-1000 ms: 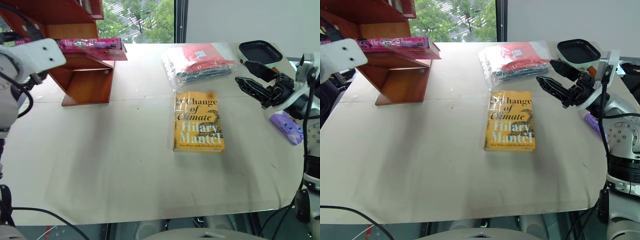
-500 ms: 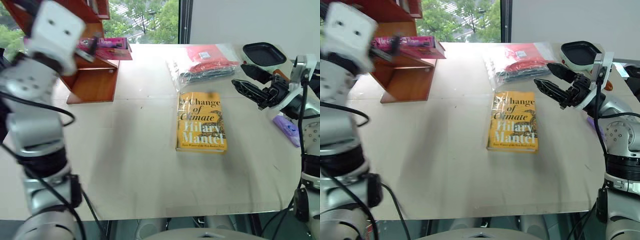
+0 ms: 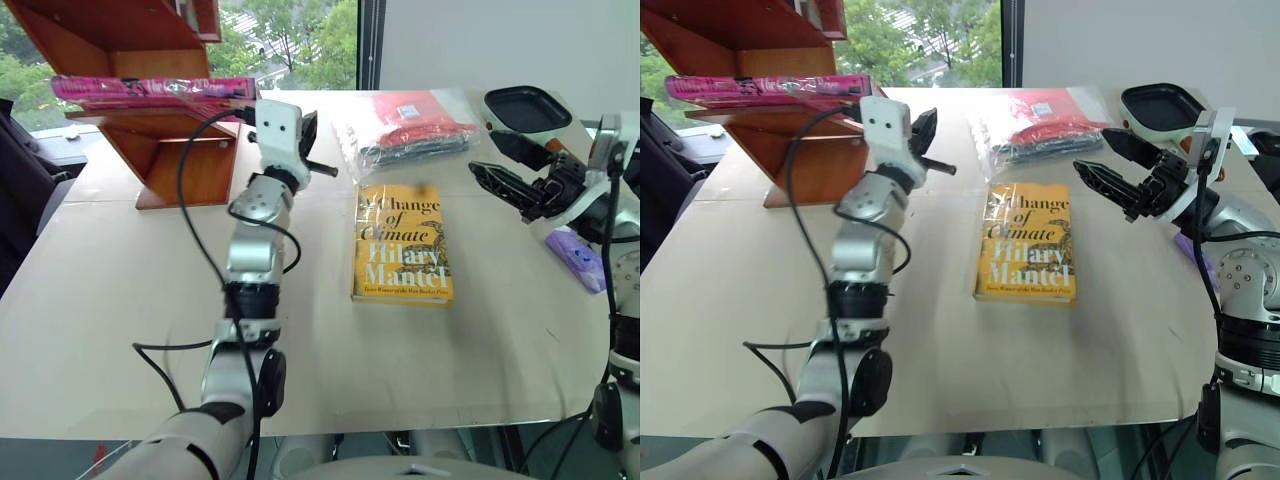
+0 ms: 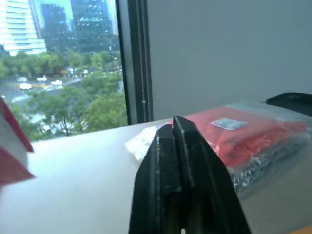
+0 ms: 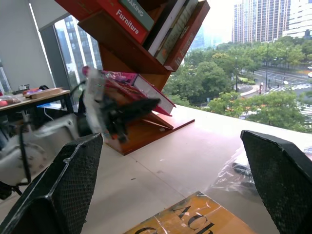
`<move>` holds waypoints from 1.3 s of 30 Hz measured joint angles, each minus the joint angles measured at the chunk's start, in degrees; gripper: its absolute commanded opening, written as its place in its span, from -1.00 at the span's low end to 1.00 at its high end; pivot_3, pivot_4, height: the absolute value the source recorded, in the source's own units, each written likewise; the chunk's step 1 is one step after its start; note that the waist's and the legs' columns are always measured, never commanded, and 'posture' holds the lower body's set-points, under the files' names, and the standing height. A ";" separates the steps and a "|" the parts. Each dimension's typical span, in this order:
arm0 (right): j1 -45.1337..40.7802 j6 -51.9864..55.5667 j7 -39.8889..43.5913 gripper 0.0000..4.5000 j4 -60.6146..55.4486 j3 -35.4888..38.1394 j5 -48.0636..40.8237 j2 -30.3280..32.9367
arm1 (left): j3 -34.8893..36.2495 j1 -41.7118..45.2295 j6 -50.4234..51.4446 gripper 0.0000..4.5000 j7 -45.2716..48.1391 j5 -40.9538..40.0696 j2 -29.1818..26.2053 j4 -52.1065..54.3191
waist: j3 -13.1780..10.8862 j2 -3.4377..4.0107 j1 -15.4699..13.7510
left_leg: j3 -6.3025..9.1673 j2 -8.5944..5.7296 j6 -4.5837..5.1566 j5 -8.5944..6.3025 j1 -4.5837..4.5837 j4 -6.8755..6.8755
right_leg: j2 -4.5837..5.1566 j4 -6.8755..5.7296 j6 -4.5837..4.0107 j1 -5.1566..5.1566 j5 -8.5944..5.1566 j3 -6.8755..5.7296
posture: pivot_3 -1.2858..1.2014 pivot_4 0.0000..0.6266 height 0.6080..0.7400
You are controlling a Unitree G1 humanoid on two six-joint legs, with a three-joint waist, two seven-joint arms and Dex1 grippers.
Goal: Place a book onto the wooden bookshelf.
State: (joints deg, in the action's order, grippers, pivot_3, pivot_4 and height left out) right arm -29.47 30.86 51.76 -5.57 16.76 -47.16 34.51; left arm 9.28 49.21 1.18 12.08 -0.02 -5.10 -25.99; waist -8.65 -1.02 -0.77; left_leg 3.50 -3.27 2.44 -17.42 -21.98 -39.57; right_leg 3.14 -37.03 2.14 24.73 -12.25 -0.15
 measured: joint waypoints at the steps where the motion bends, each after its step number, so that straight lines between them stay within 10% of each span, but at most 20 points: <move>1: 0.00 0.00 -0.06 1.00 -0.03 0.02 0.03 0.05 | 0.20 1.49 -2.18 -0.98 -1.26 0.01 -0.01 -3.66 | 0.00 0.00 0.09 | -0.03 0.00 0.00 0.00 0.00 0.02 | 0.00 0.00 0.00 0.03 0.00 0.01 | 0.03 -0.52 0.70; 10: 1.03 0.03 -0.87 1.00 -1.05 0.04 0.14 0.60 | 3.61 13.14 -19.46 -0.98 -13.53 -0.01 -5.24 -31.03 | 0.00 0.00 0.05 | -0.07 -0.02 0.00 0.00 -0.06 0.15 | 0.05 0.05 0.01 0.18 0.00 -0.02 | 0.03 -0.52 0.70; 25: 0.38 4.06 5.45 1.00 -1.98 -0.43 -6.10 1.31 | 2.41 10.45 -24.22 -0.98 -27.35 2.75 -7.40 -30.47 | 0.00 0.00 0.07 | 0.00 -0.06 -0.01 0.00 -0.05 0.15 | 0.07 0.01 0.01 0.18 0.00 -0.04 | 0.03 -0.52 0.70; 33: 0.34 4.26 6.17 1.00 -2.04 -0.71 -6.10 1.33 | -1.10 -2.34 -20.22 -0.98 -14.67 -1.15 -7.06 -9.96 | 0.01 0.01 0.09 | 0.00 -0.05 -0.01 0.00 -0.06 0.14 | 0.08 0.02 0.01 0.18 0.00 -0.02 | 0.03 -0.52 0.70; 39: 5.37 3.45 7.29 1.00 -2.39 -0.60 -4.21 2.86 | 0.70 -19.48 -5.14 -0.98 2.43 -11.67 -19.26 18.17 | 0.09 0.11 0.84 | 0.00 0.02 -0.01 0.00 -0.01 0.20 | 0.03 0.03 0.00 0.18 0.00 0.06 | 0.03 -0.52 0.70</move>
State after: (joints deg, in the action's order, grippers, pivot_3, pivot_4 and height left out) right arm -24.11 34.31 59.05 -7.96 16.16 -51.37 37.37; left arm 9.98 29.73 -3.96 14.52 -11.69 -24.35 -7.83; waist -8.56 -0.91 0.07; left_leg 3.50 -3.24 2.42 -17.43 -21.99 -39.37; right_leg 3.17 -37.00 2.14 24.91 -12.25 -0.09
